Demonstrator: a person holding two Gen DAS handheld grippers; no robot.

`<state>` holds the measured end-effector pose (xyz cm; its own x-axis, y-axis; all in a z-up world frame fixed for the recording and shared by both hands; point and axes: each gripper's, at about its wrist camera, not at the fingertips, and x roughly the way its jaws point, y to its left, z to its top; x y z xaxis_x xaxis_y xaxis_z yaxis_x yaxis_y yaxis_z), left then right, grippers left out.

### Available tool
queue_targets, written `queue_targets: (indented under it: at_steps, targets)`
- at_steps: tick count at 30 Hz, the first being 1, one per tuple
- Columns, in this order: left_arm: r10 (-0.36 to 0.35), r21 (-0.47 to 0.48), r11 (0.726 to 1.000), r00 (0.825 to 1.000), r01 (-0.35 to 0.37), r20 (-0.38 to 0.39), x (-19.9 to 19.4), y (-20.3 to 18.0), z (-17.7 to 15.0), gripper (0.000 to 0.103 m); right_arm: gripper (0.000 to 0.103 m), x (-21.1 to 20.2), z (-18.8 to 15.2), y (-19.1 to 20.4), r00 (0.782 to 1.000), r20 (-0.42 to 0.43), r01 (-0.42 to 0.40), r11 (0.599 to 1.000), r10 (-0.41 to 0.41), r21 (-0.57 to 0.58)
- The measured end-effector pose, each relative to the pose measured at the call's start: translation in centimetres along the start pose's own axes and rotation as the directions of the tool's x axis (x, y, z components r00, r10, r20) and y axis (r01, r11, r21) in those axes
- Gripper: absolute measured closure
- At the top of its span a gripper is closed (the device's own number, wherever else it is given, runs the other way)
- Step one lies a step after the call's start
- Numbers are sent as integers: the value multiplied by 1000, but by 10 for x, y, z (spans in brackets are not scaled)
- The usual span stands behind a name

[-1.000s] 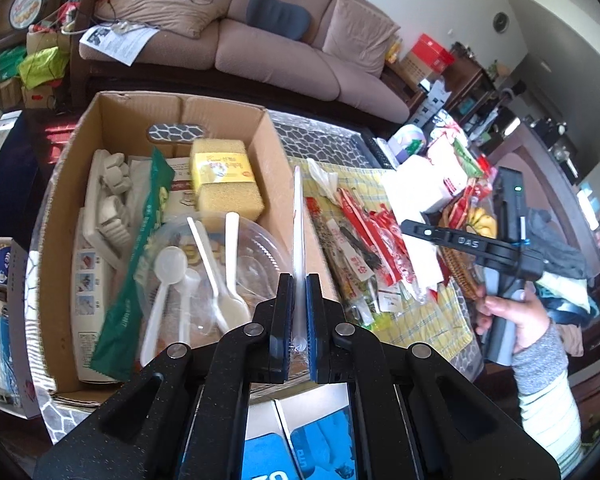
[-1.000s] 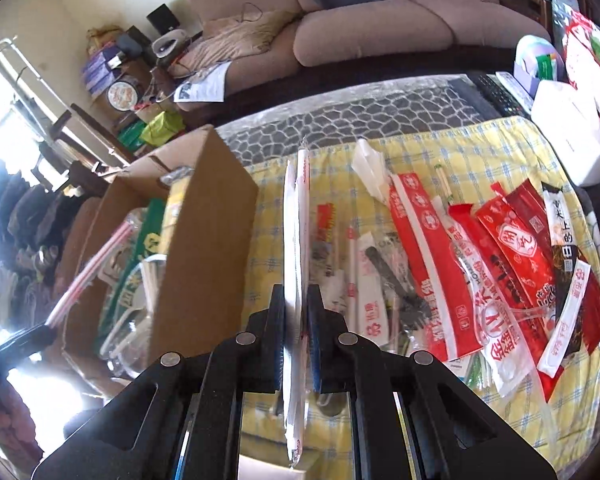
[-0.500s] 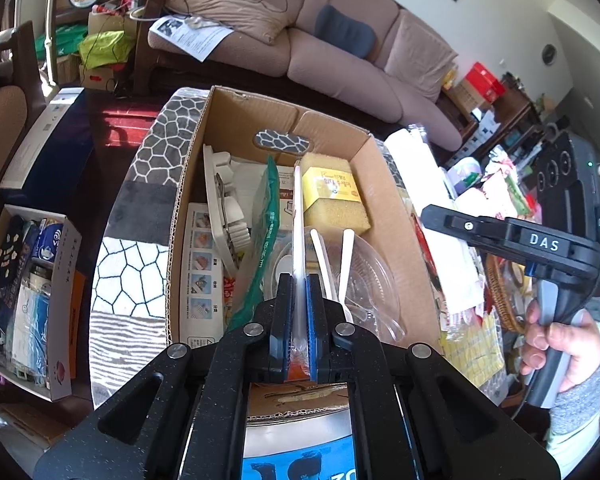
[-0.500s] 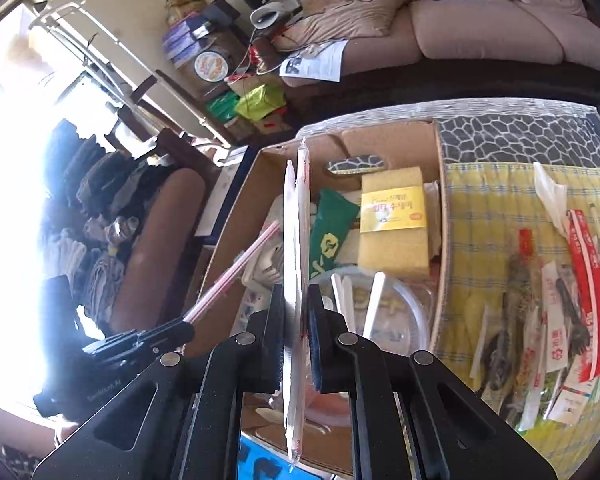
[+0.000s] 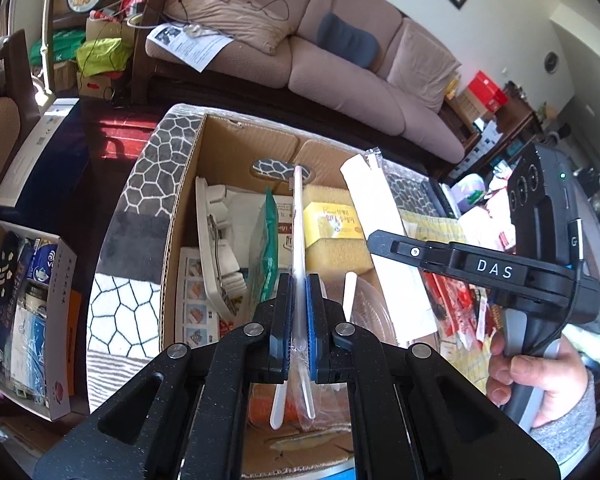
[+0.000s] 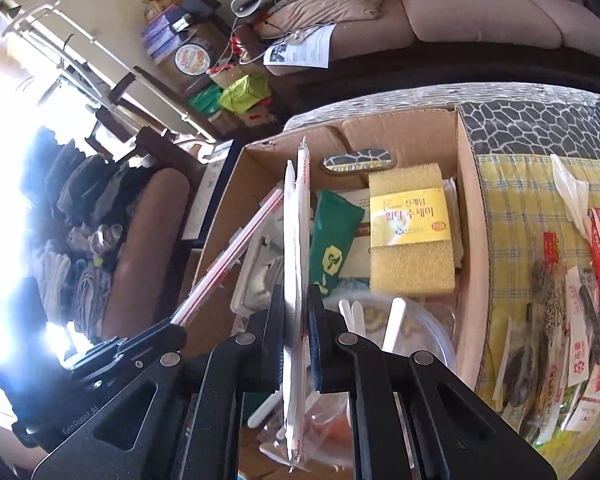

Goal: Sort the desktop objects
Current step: 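Carry the straw packet with the left gripper over the box while the right gripper carries white packets, then open the left gripper and the right gripper to drop the packets into the box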

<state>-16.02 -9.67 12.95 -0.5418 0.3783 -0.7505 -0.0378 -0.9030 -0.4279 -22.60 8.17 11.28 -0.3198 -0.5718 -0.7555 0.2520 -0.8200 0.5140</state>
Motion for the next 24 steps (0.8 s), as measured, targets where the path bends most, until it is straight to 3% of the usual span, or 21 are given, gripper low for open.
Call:
queue_targets:
  at_steps: [9, 16, 24]
  targets:
    - [27, -114, 993, 999, -29, -22, 55, 28, 31, 97, 94, 68, 39, -14, 997, 5, -79, 976, 80, 202]
    - [48, -110, 992, 997, -54, -61, 95, 30, 42, 97, 94, 96, 55, -29, 999, 19, 42, 978, -47, 204]
    - [52, -89, 994, 990, -64, -131, 121, 26, 39, 96, 90, 120, 47, -44, 990, -79, 130, 972, -117, 194]
